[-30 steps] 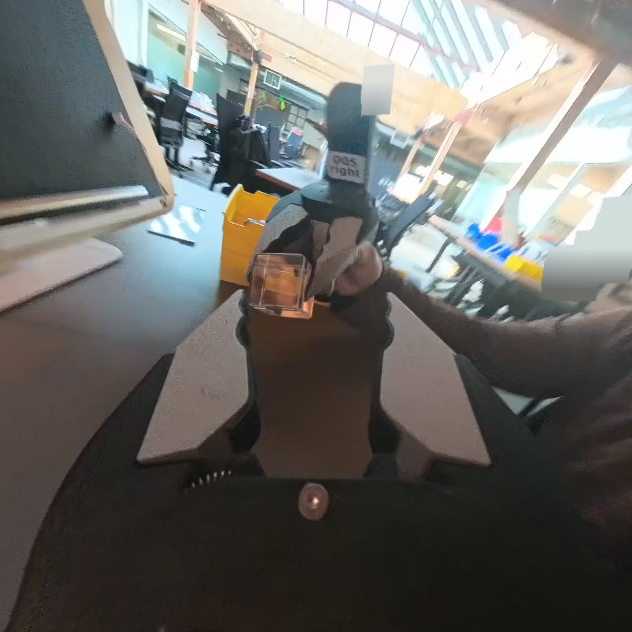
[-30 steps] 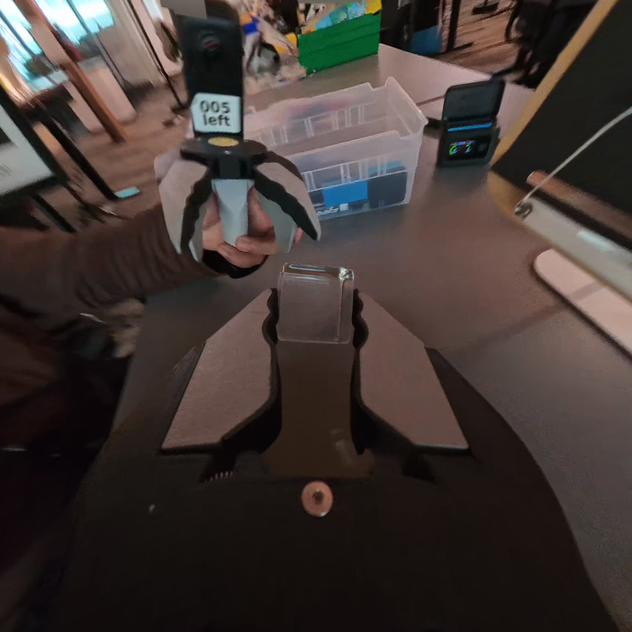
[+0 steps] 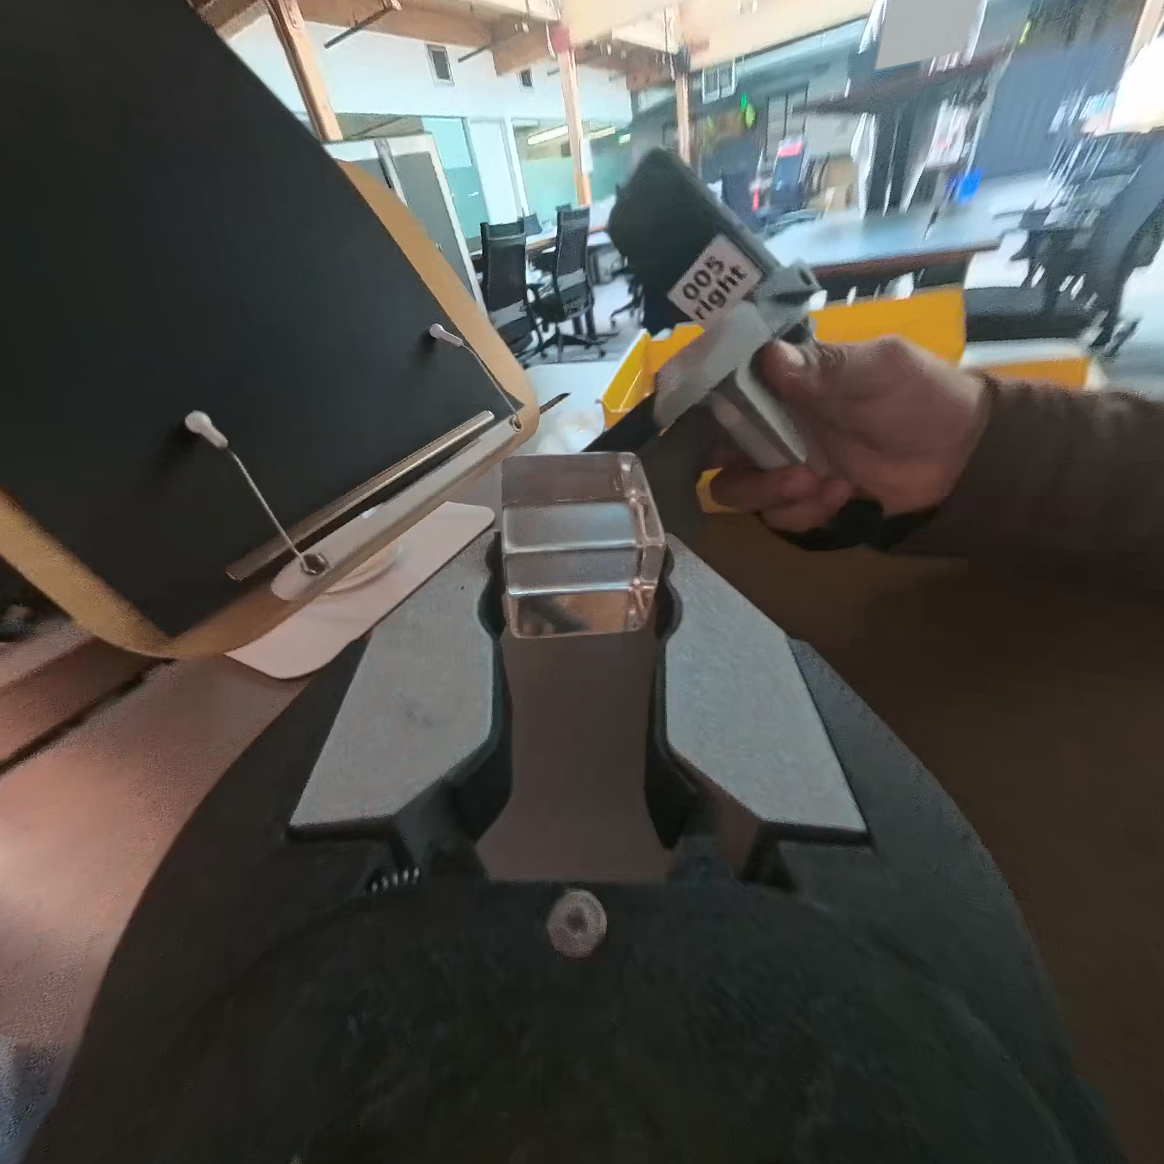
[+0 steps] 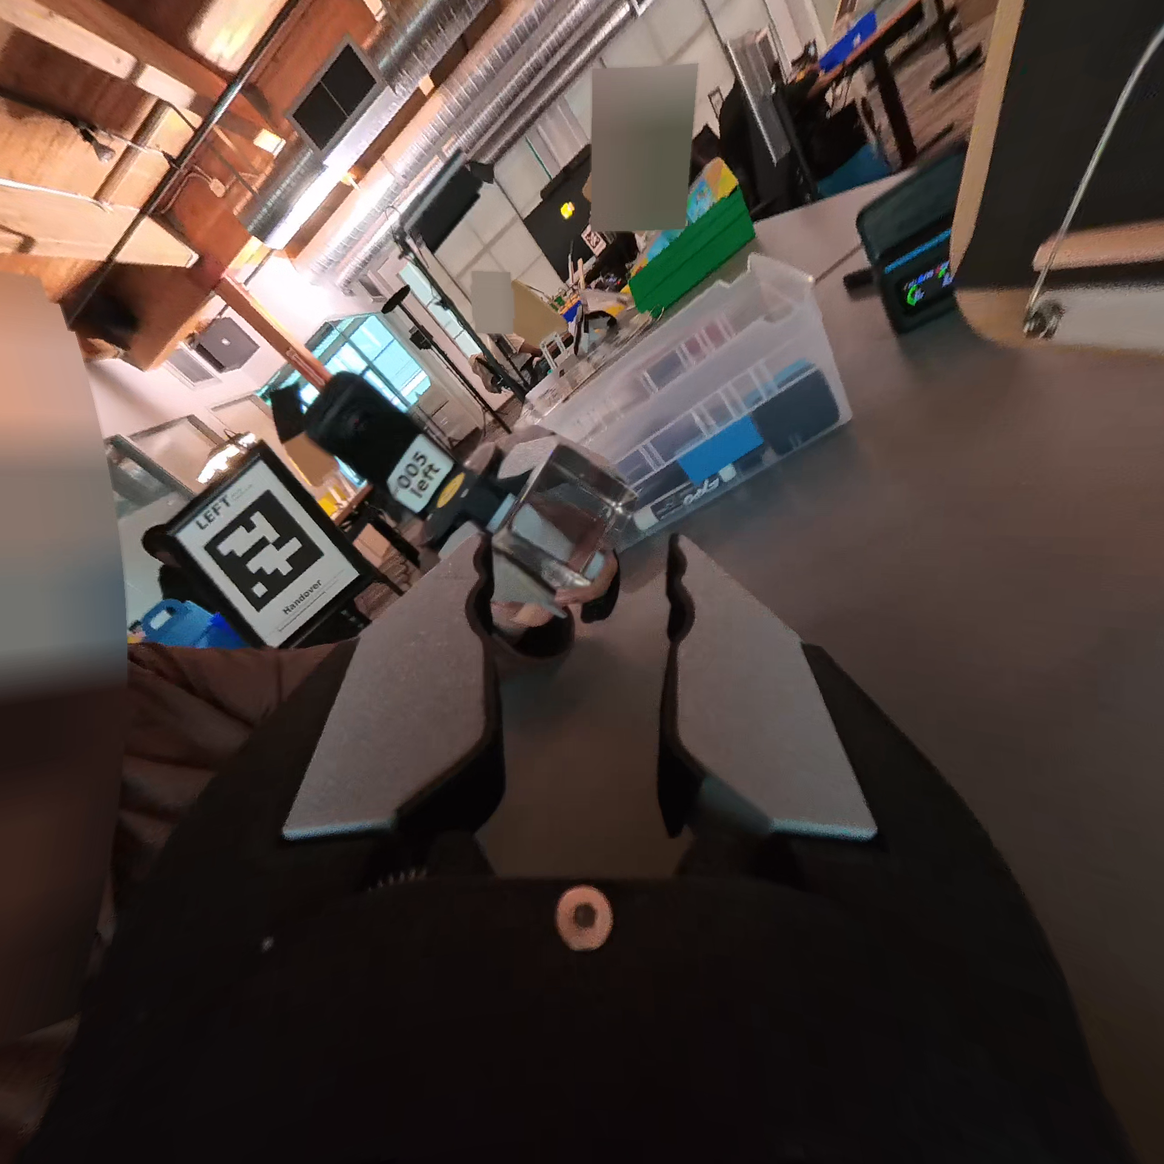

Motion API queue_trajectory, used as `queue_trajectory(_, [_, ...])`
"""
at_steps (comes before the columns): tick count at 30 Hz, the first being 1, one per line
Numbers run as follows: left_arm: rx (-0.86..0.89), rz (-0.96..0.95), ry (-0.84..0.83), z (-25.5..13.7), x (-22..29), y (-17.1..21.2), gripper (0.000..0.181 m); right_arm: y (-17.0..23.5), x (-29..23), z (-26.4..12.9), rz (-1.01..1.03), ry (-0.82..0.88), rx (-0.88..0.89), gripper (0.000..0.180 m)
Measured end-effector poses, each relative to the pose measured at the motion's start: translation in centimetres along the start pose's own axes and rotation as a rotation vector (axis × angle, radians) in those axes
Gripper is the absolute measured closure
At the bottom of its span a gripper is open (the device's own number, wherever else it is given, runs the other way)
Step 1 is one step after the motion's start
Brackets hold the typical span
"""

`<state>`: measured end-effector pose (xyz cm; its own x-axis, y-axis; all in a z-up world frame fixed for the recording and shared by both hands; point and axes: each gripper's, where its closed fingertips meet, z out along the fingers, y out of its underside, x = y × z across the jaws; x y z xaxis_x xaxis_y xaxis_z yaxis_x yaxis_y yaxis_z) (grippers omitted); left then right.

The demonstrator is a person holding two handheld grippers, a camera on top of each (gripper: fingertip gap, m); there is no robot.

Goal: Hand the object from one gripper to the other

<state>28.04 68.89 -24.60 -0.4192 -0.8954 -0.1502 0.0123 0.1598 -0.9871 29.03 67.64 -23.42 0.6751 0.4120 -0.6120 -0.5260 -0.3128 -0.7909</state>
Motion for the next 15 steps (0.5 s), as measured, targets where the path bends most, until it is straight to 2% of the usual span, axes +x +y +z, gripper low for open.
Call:
queue_trajectory(1, [0.016,-0.064,0.014,-0.2,-0.3,-0.1,0.137,-0.3,-0.3,-0.3,-0.031,-0.002,0.005,0.126])
queue_trajectory(5, [0.049,-0.386,0.18,-0.4,-0.2,-0.1,0.138,-0.4,-1.0,-0.2,-0.193,0.04,-0.017,0.106])
queue_trajectory(10, [0.05,-0.754,0.41,-0.8,0.8,0.2,0.137,2.7,-0.5,1.4,-0.529,0.207,-0.24,0.089])
queue_trajectory(13, [0.01,-0.859,0.523,-0.9,2.1,0.5,0.137,3.6,-0.1,1.6,-0.799,0.336,-0.327,0.091])
queue_trajectory(15, [-0.034,-0.888,0.601,-0.9,3.5,0.8,0.137,4.1,-0.9,2.2,-0.938,0.342,-0.338,0.096])
